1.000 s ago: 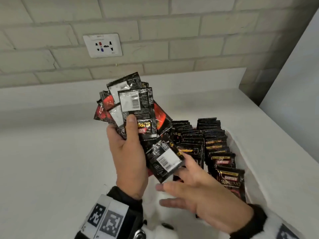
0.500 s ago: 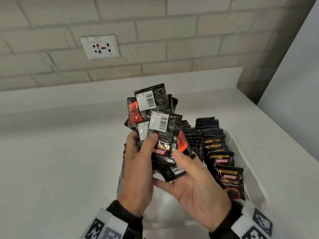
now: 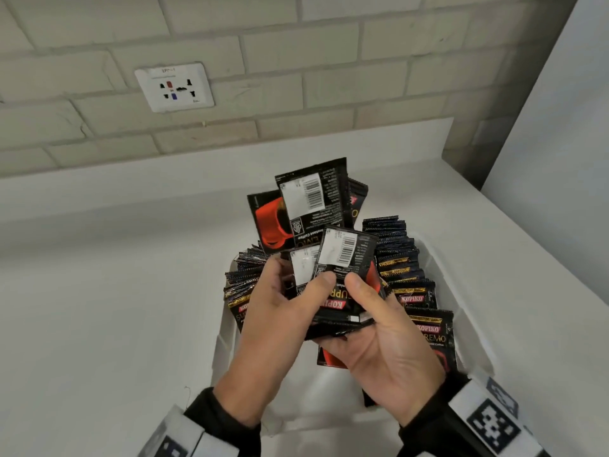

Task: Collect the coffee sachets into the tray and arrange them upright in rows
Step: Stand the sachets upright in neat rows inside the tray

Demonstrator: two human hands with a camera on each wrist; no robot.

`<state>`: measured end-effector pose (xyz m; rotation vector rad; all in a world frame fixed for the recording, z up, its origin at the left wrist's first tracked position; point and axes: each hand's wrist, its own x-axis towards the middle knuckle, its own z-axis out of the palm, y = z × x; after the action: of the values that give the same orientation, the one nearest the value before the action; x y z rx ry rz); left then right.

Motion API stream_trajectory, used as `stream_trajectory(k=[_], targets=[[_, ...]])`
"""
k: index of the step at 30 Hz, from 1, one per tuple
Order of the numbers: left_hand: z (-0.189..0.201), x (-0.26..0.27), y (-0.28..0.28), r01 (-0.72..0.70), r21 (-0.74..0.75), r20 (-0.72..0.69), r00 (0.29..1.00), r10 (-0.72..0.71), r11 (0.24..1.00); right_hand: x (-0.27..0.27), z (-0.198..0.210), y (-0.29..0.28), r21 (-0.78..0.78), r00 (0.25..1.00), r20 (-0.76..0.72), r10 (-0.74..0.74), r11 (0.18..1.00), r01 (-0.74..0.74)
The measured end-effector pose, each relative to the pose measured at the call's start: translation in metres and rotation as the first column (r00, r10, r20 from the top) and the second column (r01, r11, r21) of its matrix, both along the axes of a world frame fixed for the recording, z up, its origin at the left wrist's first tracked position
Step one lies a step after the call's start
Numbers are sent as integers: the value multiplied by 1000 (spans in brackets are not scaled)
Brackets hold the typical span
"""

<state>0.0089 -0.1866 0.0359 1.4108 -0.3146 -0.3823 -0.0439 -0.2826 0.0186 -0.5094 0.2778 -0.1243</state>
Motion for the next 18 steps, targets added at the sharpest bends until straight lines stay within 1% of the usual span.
stream_trajectory(k=[2,4,7,9,14,16,18], targets=[[0,2,3,4,-5,-16,1000,-4,1000,-2,-2,-2,18,1000,-28,-1,1000,2],[0,7,6,-8,-54,-52,999,6,998,-4,-3,-5,23,998,-69,3,1000,-1],[4,17,10,-103,-159,-128,988,83,982,-7,-5,-7,26,993,-121,11,1000,-8],[9,21,10,-130,-182,-140,985,105,975,-8,-6,-7,1,988,-148,40,999,-40],[20,28,12,-171,-208,-86,984,156,963,-10,-4,-6,-95,969,-216,120,985,-143],[21,33,13,-174,-175,-51,984,168,969,-10,-3,-5,-118,965,-226,135,979,-165],[15,36,14,-172,-110,1,985,173,979,-8,-2,-1,-126,965,-219,142,977,-172]])
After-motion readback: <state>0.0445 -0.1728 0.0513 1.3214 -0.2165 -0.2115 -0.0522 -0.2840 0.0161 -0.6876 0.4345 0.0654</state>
